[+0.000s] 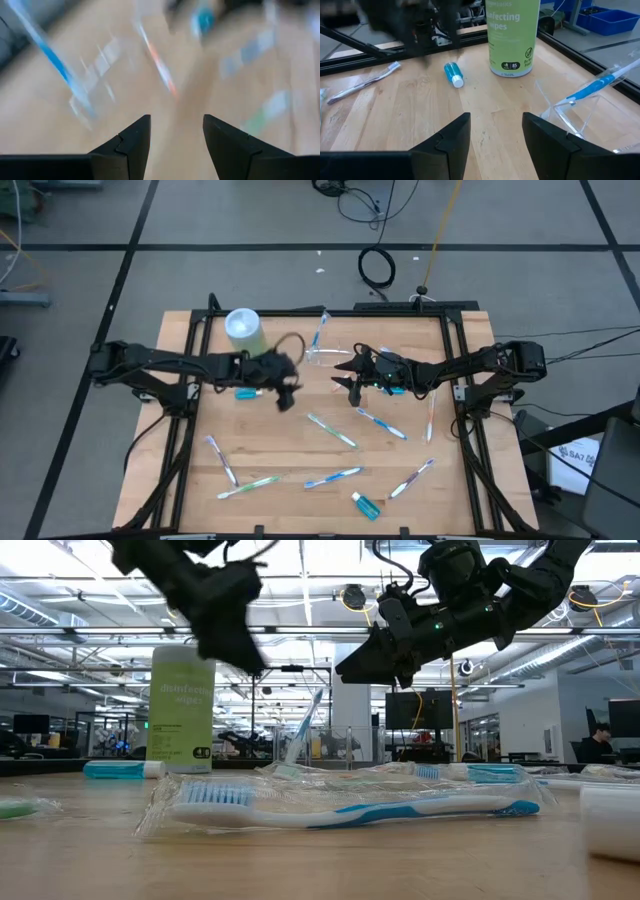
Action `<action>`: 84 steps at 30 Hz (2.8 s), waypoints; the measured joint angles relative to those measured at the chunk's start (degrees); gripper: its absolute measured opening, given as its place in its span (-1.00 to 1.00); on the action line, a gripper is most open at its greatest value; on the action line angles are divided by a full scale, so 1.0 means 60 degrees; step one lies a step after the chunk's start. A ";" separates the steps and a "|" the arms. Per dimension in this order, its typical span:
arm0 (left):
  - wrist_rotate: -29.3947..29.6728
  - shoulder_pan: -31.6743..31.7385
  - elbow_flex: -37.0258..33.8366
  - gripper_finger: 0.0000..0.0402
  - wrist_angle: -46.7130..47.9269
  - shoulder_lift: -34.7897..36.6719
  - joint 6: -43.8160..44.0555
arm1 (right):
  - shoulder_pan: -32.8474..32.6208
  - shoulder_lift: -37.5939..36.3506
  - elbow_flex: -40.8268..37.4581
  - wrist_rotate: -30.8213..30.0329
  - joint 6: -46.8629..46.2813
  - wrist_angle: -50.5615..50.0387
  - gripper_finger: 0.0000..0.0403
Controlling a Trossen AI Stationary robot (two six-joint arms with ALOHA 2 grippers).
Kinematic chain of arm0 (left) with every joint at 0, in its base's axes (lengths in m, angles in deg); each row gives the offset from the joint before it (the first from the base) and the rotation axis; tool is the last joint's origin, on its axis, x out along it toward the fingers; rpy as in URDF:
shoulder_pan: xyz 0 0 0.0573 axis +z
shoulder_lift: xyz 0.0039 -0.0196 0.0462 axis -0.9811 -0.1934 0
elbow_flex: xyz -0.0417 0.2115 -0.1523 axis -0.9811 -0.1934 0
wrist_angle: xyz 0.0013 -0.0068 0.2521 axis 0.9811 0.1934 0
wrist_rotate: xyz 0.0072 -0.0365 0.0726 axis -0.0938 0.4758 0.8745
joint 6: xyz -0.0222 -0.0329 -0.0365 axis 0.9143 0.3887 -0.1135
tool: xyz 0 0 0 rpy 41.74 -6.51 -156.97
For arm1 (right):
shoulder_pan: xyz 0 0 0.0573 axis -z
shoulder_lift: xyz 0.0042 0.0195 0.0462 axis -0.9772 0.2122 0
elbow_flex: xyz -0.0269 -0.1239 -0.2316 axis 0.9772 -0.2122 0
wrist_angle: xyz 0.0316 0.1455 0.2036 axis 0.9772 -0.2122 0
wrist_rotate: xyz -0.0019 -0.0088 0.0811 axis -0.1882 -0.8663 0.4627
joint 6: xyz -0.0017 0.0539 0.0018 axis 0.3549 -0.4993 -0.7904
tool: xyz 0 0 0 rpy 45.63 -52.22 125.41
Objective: Pick & Place toothbrushing station
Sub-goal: Put the left mouthwash into the transparent organizer
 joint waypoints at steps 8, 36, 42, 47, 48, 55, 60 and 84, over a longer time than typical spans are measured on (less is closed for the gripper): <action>0.0724 -0.0675 -0.0006 -0.06 0.3216 -0.0132 0.0920 | 0.0007 0.0000 0.0000 -0.0011 0.0229 0.0103 -0.15; 0.1626 -0.0561 -0.0288 -0.06 0.4455 -0.0642 -0.0191 | 0.0010 -0.0004 0.0000 -0.0011 0.1249 0.0151 -0.15; 0.1190 -0.0561 -0.1299 -0.06 0.4413 -0.0642 -0.0725 | 0.0010 -0.0004 0.0000 -0.0012 0.1249 0.0124 -0.15; 0.1395 -0.0524 -0.1844 -0.06 0.4205 -0.0642 -0.1038 | 0.0014 -0.0004 0.0000 -0.0014 0.1249 0.0138 -0.15; 0.1413 -0.0524 -0.1898 -0.06 0.4082 -0.0640 -0.1113 | 0.0013 -0.0004 0.0000 -0.0015 0.1249 0.0138 -0.15; 0.1408 -0.0532 -0.1959 -0.06 0.2970 -0.0638 -0.2195 | 0.0011 -0.0004 0.0000 -0.0015 0.1248 0.0142 -0.15; 0.1076 -0.0517 -0.1957 -0.06 0.2191 -0.0638 -0.2517 | 0.0014 -0.0004 0.0000 -0.0015 0.1249 0.0142 -0.15; -0.0184 0.0343 -0.2073 -0.06 0.2013 -0.1140 -0.2663 | 0.0014 -0.0004 0.0000 -0.0015 0.1246 0.0148 -0.15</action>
